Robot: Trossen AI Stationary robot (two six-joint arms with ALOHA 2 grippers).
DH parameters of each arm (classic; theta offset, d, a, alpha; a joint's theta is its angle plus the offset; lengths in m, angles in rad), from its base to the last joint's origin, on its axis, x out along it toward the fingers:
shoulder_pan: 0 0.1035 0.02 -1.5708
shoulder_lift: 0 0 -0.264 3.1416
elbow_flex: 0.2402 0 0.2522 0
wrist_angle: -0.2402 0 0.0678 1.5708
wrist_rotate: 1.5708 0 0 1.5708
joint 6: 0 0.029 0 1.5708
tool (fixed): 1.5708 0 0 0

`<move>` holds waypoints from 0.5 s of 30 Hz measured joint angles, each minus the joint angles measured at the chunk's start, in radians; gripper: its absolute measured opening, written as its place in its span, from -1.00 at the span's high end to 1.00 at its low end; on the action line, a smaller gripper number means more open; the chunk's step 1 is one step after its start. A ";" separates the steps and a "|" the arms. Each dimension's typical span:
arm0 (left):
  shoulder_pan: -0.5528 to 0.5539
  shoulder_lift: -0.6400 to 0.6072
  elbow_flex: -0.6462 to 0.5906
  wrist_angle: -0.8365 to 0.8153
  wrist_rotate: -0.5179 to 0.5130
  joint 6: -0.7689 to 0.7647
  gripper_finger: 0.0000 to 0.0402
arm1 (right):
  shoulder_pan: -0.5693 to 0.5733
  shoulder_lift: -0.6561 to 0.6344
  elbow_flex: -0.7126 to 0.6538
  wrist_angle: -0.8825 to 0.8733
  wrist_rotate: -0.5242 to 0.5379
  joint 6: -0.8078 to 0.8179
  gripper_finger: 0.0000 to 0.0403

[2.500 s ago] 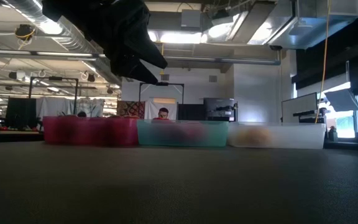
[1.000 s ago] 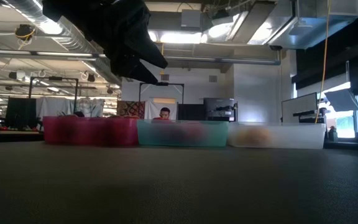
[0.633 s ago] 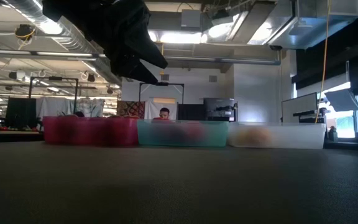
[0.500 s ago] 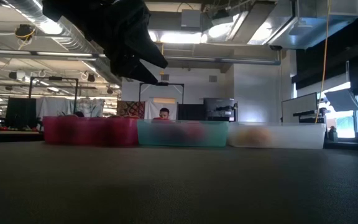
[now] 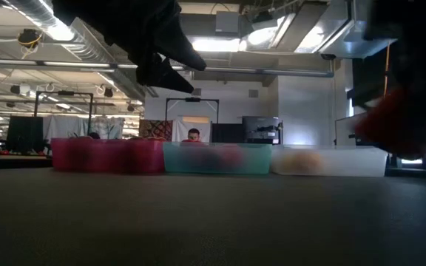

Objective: Sort produce into baskets
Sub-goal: Put the red bell pepper into the green bin

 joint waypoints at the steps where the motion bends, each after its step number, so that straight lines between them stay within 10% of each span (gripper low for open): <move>1: -0.003 0.000 0.000 0.004 0.000 -0.002 -0.90 | -0.012 0.000 -0.007 0.052 0.035 -0.039 0.16; 15: -0.012 0.006 0.000 0.018 -0.024 -0.022 -0.90 | -0.265 0.000 -0.197 0.773 0.211 -0.607 0.14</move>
